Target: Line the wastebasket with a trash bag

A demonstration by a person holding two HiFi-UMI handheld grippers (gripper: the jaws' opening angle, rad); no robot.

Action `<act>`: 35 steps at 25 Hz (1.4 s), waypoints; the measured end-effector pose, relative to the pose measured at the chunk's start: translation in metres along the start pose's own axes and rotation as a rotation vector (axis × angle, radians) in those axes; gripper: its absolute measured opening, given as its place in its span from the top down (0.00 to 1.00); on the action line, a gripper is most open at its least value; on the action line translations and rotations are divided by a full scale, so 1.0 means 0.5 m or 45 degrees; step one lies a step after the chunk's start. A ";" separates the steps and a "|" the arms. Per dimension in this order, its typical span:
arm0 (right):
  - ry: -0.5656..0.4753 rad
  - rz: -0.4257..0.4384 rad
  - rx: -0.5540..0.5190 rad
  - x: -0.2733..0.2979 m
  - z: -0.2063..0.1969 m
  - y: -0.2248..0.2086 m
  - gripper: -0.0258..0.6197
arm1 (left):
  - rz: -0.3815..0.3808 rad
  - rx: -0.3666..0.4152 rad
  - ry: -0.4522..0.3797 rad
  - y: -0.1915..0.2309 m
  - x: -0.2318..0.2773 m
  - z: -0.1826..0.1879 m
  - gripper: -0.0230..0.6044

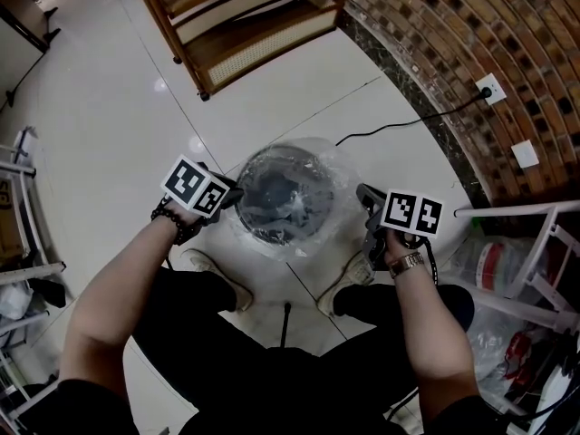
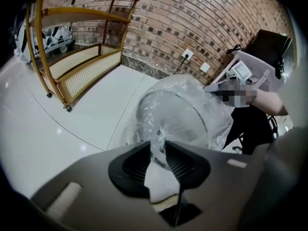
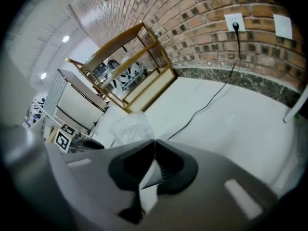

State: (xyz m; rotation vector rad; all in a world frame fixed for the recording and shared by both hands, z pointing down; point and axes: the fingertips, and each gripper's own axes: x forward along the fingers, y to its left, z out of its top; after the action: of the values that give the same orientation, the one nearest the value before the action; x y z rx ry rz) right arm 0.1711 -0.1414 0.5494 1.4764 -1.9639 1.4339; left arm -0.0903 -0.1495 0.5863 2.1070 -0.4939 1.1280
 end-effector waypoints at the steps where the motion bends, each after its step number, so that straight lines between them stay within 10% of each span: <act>1: 0.003 -0.020 -0.011 0.007 -0.002 -0.008 0.94 | 0.010 0.005 -0.004 0.002 0.000 0.003 0.80; 13: 0.107 -0.003 -0.187 0.100 -0.022 0.021 0.65 | 0.080 0.003 -0.039 0.033 0.008 0.024 0.80; 21: -0.078 -0.011 -0.276 0.033 0.061 0.051 0.62 | 0.073 -0.001 -0.042 0.041 0.017 0.030 0.78; 35: 0.247 -0.025 -0.220 0.135 -0.135 0.035 0.55 | 0.081 0.020 0.019 0.031 0.046 0.017 0.71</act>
State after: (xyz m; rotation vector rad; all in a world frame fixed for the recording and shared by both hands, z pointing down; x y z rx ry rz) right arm 0.1061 -0.1230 0.6194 1.2304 -1.8958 1.3085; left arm -0.0820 -0.1668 0.6084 2.1085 -0.5504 1.1863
